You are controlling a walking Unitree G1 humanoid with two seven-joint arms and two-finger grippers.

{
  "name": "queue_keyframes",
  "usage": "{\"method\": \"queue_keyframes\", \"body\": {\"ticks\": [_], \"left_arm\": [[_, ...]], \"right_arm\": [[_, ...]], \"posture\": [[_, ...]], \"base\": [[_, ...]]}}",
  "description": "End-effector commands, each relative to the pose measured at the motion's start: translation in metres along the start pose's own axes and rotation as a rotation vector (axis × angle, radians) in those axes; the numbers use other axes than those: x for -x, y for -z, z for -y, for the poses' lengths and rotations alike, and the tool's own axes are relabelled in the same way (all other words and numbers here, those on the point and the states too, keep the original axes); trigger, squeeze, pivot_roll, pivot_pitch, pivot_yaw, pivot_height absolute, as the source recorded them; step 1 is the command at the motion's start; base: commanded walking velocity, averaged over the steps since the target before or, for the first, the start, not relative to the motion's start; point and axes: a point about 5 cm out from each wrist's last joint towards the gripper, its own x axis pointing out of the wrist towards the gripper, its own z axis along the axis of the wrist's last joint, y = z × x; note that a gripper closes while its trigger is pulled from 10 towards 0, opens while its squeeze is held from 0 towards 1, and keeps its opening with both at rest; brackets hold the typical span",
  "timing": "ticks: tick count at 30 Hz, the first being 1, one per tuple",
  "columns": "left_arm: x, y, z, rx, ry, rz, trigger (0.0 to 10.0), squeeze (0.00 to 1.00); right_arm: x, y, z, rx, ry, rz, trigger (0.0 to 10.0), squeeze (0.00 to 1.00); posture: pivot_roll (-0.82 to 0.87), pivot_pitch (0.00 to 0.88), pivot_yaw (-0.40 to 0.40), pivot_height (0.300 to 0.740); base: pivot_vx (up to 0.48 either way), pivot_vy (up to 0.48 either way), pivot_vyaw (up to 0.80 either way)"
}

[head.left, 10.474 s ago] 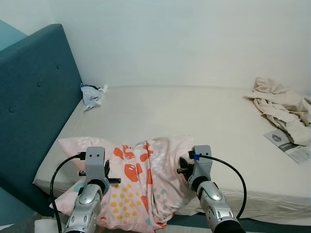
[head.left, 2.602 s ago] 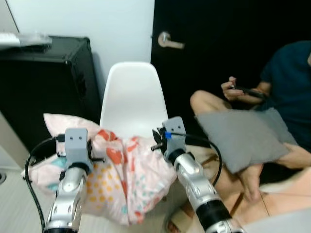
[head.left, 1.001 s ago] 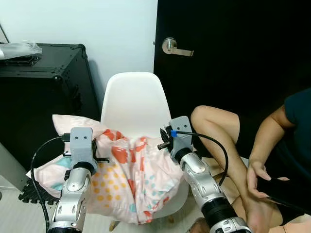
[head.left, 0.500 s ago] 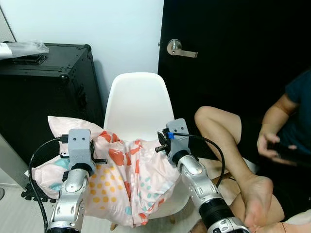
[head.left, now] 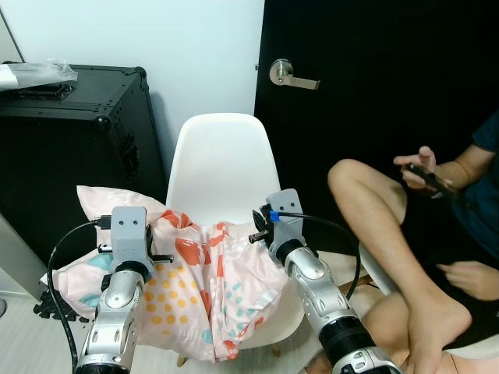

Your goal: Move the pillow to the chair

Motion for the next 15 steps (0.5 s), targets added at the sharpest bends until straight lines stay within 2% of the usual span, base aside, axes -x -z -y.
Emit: {"method": "queue_keyframes", "body": {"ticks": [1,11,15], "left_arm": [[-0.0036,-0.0109,0.0062,-0.02,0.032,0.062,10.0,0.0],[-0.0028,-0.0095,0.009,-0.015,0.037,0.057,10.0,0.0],[-0.0027,-0.0092,0.0095,-0.014,0.036,0.056,10.0,0.0]], "right_arm": [[-0.0037,-0.0067,-0.0066,0.005,-0.032,0.036,10.0,0.0],[-0.0027,-0.006,-0.0046,0.017,-0.031,0.032,10.0,0.0],[-0.0029,-0.0057,-0.0041,0.022,-0.023,0.026,10.0,0.0]], "posture": [[0.09,0.071,-0.026,0.685],[0.08,0.073,-0.03,0.65],[0.09,0.075,-0.032,0.65]], "base": [[0.0,0.0,0.0],[0.0,0.0,0.0],[0.0,0.0,0.0]]}}
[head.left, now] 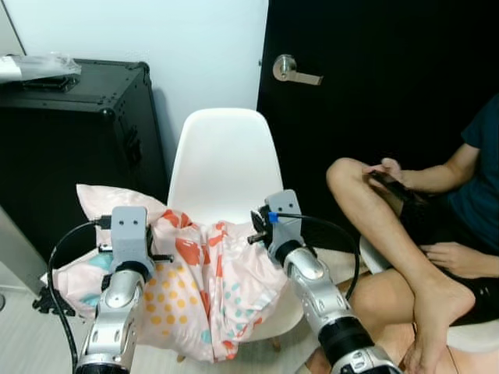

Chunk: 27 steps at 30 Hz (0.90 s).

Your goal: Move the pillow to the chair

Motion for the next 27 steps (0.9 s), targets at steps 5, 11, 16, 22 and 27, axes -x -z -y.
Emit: {"method": "queue_keyframes", "body": {"ticks": [5,11,16,22,27], "left_arm": [[-0.002,-0.008,0.008,-0.016,0.033,0.052,10.0,0.0],[-0.002,-0.007,0.008,-0.022,0.028,0.051,10.0,0.0],[-0.005,-0.011,0.007,-0.026,0.018,0.07,10.0,0.0],[-0.008,-0.018,0.002,-0.03,-0.01,0.098,10.0,0.0],[-0.009,-0.02,-0.002,-0.044,-0.008,0.108,10.0,0.0]], "right_arm": [[-0.003,-0.007,-0.004,0.009,-0.02,0.034,10.0,0.0],[-0.001,-0.005,-0.006,0.012,-0.037,0.026,10.0,0.0],[0.0,-0.004,-0.002,0.023,-0.025,0.019,10.0,0.0],[0.002,-0.004,0.001,0.035,-0.028,0.013,10.0,0.0],[0.002,-0.004,0.002,0.042,-0.037,0.01,10.0,0.0]], "posture": [[0.09,0.077,-0.033,0.65],[0.08,0.091,-0.047,0.628],[0.07,0.116,-0.061,0.628],[0.05,0.165,-0.08,0.628],[0.06,0.189,-0.087,0.628]], "base": [[0.0,0.0,0.0],[0.0,0.0,0.0],[0.0,0.0,0.0],[0.0,0.0,0.0],[0.0,0.0,0.0]]}}
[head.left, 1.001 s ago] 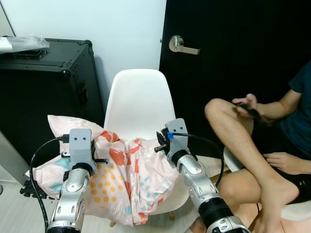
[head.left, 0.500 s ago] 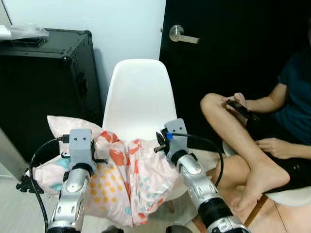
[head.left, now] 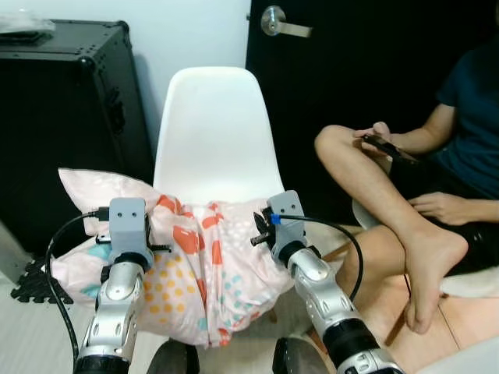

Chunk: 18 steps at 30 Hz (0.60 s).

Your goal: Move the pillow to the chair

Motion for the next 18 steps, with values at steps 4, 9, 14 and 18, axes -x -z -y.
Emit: {"method": "queue_keyframes", "body": {"ticks": [4,9,14,18], "left_arm": [[-0.007,-0.012,-0.007,-0.042,0.026,0.054,10.0,0.0],[-0.011,-0.016,-0.009,-0.047,0.034,0.068,10.0,0.0],[-0.027,-0.03,-0.005,-0.062,0.103,0.132,10.0,0.0],[-0.042,-0.043,-0.002,-0.089,0.137,0.173,10.0,0.0]], "right_arm": [[-0.002,-0.005,-0.005,0.001,-0.037,0.013,10.0,0.0],[-0.003,-0.009,-0.005,-0.004,-0.033,0.033,10.0,0.0],[-0.009,-0.019,0.004,-0.002,0.011,0.066,10.0,0.0],[-0.013,-0.028,0.02,-0.023,0.071,0.09,10.0,0.0]], "posture": [[0.06,0.203,-0.088,0.623],[0.06,0.211,-0.088,0.613],[0.05,0.23,-0.092,0.613],[0.05,0.239,-0.091,0.608]], "base": [[0.0,0.0,0.0],[0.0,0.0,0.0],[0.0,0.0,0.0],[0.0,0.0,0.0]]}}
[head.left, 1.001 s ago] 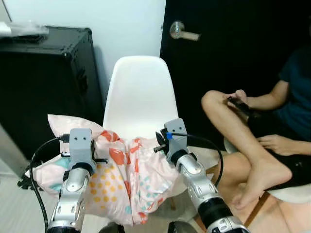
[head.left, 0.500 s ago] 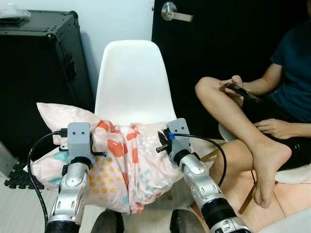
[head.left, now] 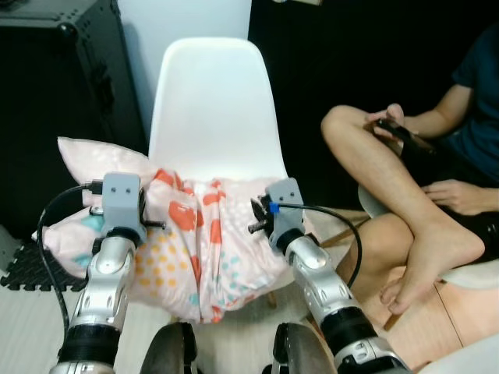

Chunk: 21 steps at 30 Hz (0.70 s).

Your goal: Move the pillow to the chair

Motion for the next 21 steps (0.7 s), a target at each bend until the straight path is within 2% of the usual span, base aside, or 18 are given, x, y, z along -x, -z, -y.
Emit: {"method": "queue_keyframes", "body": {"ticks": [1,2,5,8,12,15,21], "left_arm": [[-0.004,-0.005,0.006,-0.02,0.051,0.038,10.0,0.0],[-0.004,-0.005,0.006,-0.02,0.051,0.038,10.0,0.0],[-0.024,-0.021,0.003,-0.036,0.054,0.095,10.0,0.0],[-0.032,-0.028,0.004,-0.03,0.06,0.12,10.0,0.0],[-0.034,-0.028,0.009,-0.011,0.085,0.127,10.0,0.0],[-0.034,-0.018,0.023,0.021,0.159,0.102,10.0,0.0],[-0.033,-0.006,0.03,0.009,0.21,0.054,10.0,0.0]], "right_arm": [[-0.002,-0.004,0.008,-0.007,0.032,0.018,10.0,0.0],[-0.002,-0.004,0.008,-0.007,0.032,0.018,10.0,0.0],[-0.01,-0.019,0.018,0.035,0.081,0.072,10.0,0.0],[-0.014,-0.028,0.023,0.063,0.118,0.107,10.0,0.0],[-0.017,-0.034,0.027,0.084,0.157,0.134,10.0,0.0],[-0.021,-0.038,0.035,0.136,0.231,0.149,10.0,0.0],[-0.022,-0.033,0.037,0.163,0.25,0.119,10.0,0.0]], "posture": [[0.04,0.241,-0.09,0.603],[0.04,0.241,-0.09,0.603],[0.04,0.251,-0.092,0.598],[0.04,0.254,-0.09,0.598],[0.04,0.262,-0.086,0.598],[0.04,0.277,-0.084,0.598],[0.04,0.287,-0.084,0.598]], "base": [[0.0,0.0,0.0],[0.0,0.0,0.0],[0.0,0.0,0.0],[0.0,0.0,0.0],[0.0,0.0,0.0],[0.0,0.0,0.0],[0.0,0.0,0.0]]}}
